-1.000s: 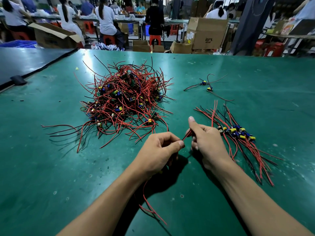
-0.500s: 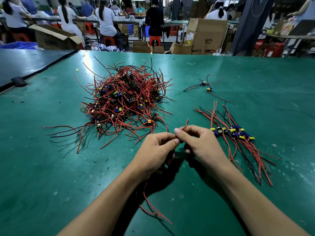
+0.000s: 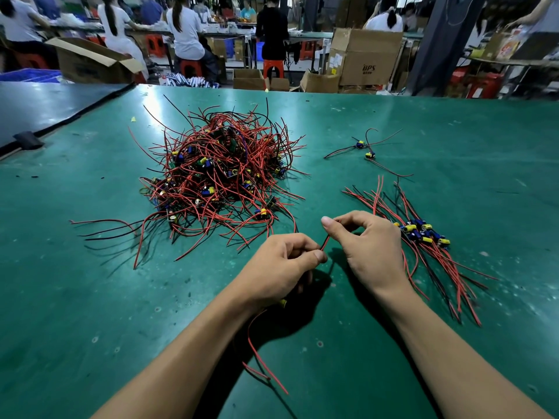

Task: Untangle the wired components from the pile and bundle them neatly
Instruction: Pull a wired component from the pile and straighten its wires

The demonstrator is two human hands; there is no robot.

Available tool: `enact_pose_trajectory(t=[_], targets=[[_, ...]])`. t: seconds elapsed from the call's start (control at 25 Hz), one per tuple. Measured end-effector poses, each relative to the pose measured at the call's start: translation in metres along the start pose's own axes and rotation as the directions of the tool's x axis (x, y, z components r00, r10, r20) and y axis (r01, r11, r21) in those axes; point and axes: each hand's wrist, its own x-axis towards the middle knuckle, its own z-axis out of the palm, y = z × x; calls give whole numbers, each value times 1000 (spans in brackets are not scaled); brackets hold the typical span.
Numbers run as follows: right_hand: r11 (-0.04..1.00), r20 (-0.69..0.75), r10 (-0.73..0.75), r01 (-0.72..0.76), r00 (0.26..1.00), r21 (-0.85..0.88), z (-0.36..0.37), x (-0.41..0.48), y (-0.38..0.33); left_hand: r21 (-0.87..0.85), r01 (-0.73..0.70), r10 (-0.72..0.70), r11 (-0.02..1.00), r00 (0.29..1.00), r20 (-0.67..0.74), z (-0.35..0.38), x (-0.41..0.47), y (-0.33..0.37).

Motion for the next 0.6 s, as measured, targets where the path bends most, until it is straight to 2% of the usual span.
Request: enact_pose_trajectory(t=[0.16, 0.24, 0.28, 0.32, 0.36, 0.4, 0.44, 0.48, 0.52, 0.56, 0.6], targets=[[962, -59, -250, 241, 966, -132, 2, 0, 4, -10, 2, -2, 1000, 1000, -1, 0, 2, 0], [946, -57, -293, 280, 954, -165, 3, -1, 2, -54, 5, -5, 999, 1000, 6, -2, 1, -1], [971, -45, -220, 215, 974, -108, 3, -1, 0, -80, 8, -7, 997, 1000, 15, -3, 0, -1], [997, -7, -70, 71, 997, 28, 2, 0, -1, -103, 15, -13, 995, 1000, 26, -3, -1, -1], [960, 76, 123, -138, 989, 242, 0, 2, -4, -125, 29, -25, 992, 999, 38, -5, -2, -1], [815, 197, 302, -360, 933, 454, -3, 5, -6, -156, 48, -39, 987, 998, 55, -5, -3, -1], [607, 327, 415, -526, 849, 595, -8, 7, -6, -196, 64, -50, 978, 996, 75, -6, -3, -1], [420, 431, 464, -621, 774, 662, -14, 11, -6, -231, 75, -55, 970, 994, 93, -7, -3, -1], [295, 500, 472, -664, 726, 687, -19, 13, -5, -246, 77, -53, 966, 993, 105, -8, -3, -1], [236, 539, 457, -680, 708, 694, -23, 14, -6, -243, 75, -49, 967, 993, 111, -8, -3, 0], [234, 553, 440, -685, 707, 689, -25, 15, -6, -235, 72, -46, 969, 992, 115, -8, -3, 0]])
